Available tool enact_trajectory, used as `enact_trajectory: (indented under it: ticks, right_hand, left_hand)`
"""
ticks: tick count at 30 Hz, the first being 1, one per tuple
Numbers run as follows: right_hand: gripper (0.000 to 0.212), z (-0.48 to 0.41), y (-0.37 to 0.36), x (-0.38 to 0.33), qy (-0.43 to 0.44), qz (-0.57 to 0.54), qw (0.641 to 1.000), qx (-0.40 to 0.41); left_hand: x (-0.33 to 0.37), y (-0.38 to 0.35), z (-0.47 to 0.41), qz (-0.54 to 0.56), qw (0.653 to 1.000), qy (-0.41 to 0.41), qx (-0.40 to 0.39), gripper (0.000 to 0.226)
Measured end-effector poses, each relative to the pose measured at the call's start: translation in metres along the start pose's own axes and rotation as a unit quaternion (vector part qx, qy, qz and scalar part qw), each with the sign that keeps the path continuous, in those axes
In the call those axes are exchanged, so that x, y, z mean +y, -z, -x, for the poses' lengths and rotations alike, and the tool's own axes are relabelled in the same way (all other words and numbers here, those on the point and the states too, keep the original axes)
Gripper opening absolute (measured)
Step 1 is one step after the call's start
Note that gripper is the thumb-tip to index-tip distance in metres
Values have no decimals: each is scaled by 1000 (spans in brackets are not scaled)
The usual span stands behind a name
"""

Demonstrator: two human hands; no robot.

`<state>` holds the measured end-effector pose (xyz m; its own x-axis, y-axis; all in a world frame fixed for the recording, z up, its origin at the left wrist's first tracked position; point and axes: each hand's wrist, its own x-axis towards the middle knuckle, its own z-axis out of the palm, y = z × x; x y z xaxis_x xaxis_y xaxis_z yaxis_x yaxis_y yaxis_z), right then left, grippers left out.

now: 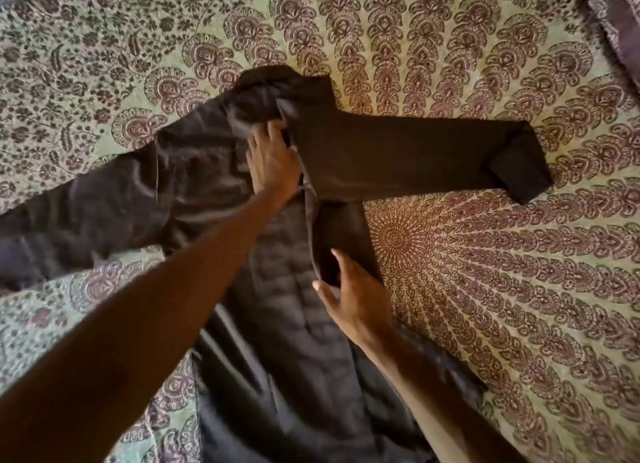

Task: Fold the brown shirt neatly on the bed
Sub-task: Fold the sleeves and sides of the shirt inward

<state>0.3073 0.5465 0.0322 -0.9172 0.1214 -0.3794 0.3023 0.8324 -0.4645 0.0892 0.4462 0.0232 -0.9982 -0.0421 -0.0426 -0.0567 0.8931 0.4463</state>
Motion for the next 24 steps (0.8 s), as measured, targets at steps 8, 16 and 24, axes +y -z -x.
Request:
enact_trajectory:
  ticks: [8, 16, 24]
  right_hand:
    - [40, 97, 10, 73, -12, 137, 990, -7]
    - [26, 169, -7, 41, 79, 131, 988, -4]
    - [78, 233, -40, 54, 3, 179, 983, -31]
  left_hand:
    - [15, -2, 154, 98, 963, 121, -221, 74]
    - [-2, -3, 212, 309, 832, 341, -309, 23]
    - [-13, 8, 289, 409, 705, 382, -435, 13]
